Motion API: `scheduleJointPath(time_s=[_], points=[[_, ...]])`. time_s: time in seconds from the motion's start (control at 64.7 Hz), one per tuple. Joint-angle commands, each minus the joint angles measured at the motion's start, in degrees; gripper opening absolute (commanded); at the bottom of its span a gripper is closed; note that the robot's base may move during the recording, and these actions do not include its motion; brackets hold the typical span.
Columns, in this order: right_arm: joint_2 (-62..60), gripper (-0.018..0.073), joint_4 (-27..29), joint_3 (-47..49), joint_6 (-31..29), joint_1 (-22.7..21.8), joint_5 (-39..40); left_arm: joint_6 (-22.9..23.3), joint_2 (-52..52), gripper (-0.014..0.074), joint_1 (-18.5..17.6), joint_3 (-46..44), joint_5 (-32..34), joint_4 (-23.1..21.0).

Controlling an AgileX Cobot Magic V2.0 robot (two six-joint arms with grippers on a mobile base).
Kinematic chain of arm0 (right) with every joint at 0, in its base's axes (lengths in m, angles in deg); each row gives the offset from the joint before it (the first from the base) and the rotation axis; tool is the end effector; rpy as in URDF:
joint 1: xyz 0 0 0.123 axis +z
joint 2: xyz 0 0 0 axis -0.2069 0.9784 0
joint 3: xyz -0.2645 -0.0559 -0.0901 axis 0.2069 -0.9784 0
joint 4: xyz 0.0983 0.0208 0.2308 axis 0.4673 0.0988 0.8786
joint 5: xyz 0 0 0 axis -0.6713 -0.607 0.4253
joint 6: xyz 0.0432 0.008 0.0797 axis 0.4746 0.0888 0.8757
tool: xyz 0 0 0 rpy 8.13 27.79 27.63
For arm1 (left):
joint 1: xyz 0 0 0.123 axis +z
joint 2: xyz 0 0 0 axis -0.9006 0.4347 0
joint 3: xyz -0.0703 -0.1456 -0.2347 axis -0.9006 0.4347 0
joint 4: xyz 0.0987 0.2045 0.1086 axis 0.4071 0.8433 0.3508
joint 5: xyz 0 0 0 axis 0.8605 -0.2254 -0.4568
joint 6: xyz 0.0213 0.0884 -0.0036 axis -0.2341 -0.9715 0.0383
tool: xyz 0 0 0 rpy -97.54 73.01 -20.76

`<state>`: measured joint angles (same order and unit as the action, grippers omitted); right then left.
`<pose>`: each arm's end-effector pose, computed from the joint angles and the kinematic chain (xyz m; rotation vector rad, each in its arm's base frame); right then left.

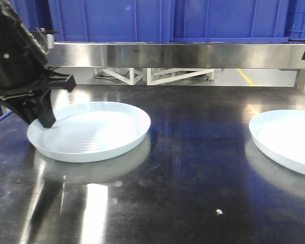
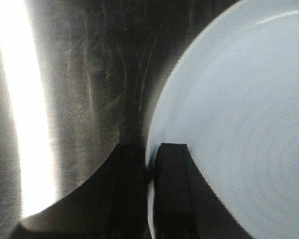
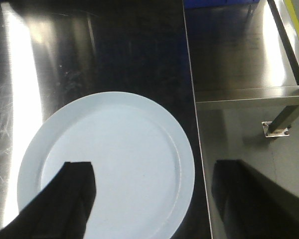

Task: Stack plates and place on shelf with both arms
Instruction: 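Grip the plate rim with the left gripper and lift it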

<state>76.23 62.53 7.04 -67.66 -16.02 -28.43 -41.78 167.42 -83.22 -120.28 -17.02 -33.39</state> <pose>0.1719 -0.0126 0.2975 0.2496 2.2005 0.0415 0.3511 -0.1256 0.2097 0.3439 2.7713 -0.1755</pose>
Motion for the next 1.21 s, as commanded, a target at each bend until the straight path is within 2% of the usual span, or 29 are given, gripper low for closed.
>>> scheduleJointPath(time_s=[0.0,0.124,0.402,0.773,1.036,1.19], points=[[-0.32,0.0592,-0.17,2.15,-0.47,-0.03,4.18,-1.34,-3.61,0.0096,-0.55,-3.75,-0.10,-3.59],[-0.32,0.0592,-0.17,2.15,-0.47,-0.03,4.13,-2.27,-4.78,0.0096,-1.82,-8.73,-2.04,-6.05],[-0.32,0.0592,-0.17,2.15,-0.47,-0.03,4.13,-2.27,-5.25,0.0096,-8.24,-19.53,-3.65,-6.38],[-0.32,0.0592,-0.17,2.15,-0.47,-0.03,3.95,-2.27,-3.34,0.0097,-16.65,-20.91,-0.07,-6.48],[-0.32,0.0592,-0.17,2.15,-0.47,-0.03,3.04,-2.27,-0.12,0.0097,-17.12,-20.91,-1.36,-6.05],[-0.32,0.0592,-0.17,2.10,-0.47,-0.03,3.04,-2.27,-0.14,0.0097,-17.14,-20.91,-2.07,-2.29]])
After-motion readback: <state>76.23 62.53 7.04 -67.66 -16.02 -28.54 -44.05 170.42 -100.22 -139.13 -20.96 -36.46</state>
